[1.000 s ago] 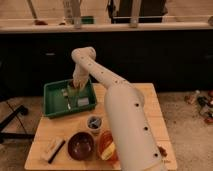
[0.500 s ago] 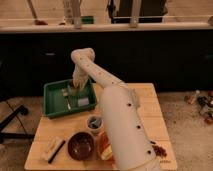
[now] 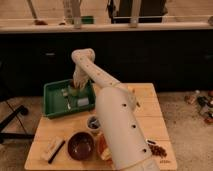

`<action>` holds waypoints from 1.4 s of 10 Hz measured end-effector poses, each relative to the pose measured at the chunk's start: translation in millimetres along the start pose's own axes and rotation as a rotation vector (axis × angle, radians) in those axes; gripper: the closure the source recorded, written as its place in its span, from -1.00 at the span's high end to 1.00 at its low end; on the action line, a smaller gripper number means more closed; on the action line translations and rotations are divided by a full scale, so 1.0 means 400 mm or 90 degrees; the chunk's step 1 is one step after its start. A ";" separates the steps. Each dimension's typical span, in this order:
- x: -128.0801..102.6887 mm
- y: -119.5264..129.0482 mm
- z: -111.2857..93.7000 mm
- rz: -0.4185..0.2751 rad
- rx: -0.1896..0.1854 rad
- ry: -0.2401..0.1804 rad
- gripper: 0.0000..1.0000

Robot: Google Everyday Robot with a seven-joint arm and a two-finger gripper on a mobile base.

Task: Stack cups into tray

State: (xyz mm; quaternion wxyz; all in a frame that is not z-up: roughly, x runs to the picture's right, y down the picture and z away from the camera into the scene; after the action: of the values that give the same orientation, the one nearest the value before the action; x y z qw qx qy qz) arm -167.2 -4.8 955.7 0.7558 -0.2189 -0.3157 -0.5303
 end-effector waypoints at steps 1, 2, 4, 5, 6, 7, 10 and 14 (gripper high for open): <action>0.000 -0.002 0.001 -0.001 0.000 -0.002 -0.54; -0.001 -0.001 0.001 -0.001 -0.001 -0.004 -0.35; -0.003 -0.002 0.000 -0.005 -0.001 -0.012 0.11; -0.006 -0.005 0.000 -0.007 -0.001 -0.015 0.26; -0.008 -0.007 0.000 -0.008 -0.001 -0.017 0.37; -0.009 -0.006 0.000 -0.009 -0.001 -0.019 0.41; -0.011 -0.004 -0.003 -0.010 0.003 -0.020 0.41; -0.007 -0.005 -0.012 -0.013 0.011 -0.021 0.23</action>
State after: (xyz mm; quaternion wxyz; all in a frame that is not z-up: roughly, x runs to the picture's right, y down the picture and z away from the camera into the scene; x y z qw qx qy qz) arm -168.4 -6.7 950.5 0.7472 -0.2176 -0.3348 -0.5313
